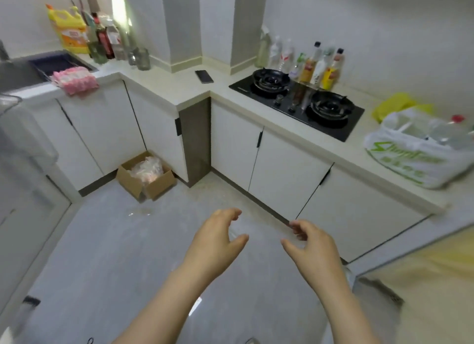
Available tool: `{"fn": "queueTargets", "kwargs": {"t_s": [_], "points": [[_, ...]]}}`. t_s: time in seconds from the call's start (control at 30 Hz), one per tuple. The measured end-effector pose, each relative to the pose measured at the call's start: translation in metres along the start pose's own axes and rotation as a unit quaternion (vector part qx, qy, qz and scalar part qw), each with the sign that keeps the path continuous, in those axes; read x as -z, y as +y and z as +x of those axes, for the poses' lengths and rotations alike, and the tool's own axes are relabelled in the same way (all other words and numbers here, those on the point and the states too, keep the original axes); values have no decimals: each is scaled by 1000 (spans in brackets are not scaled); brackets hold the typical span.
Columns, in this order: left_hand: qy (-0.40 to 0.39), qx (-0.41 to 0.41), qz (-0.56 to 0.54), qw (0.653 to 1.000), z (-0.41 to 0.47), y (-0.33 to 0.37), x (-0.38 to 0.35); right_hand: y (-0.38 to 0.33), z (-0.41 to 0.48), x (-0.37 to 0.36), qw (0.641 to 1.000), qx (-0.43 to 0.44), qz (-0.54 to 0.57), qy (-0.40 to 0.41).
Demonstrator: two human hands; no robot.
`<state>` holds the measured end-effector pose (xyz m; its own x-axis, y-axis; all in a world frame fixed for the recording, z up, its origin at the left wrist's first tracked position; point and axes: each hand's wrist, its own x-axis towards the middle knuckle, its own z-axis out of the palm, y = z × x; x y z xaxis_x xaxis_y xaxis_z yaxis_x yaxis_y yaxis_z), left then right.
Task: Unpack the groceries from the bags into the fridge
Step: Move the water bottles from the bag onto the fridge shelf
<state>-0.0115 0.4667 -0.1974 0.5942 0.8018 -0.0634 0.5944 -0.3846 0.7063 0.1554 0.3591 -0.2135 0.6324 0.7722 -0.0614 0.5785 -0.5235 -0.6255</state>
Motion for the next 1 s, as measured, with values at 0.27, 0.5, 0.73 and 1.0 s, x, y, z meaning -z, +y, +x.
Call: {"fn": "queueTargets", "kwargs": {"t_s": [0.27,0.5,0.73,1.0], "points": [[-35,-90,2,995,63,78,-43,52,39,64,994,-42,31,97],[-43,-125,-28,991,105,134,-82,91,71,117,987,-51,41,148],[-57,-156,-38,985,158,171,-109,122,108,150,977,-81,46,190],[-84,-187,-57,977,254,202,-128,138,193,179,965,-110,37,237]]}}
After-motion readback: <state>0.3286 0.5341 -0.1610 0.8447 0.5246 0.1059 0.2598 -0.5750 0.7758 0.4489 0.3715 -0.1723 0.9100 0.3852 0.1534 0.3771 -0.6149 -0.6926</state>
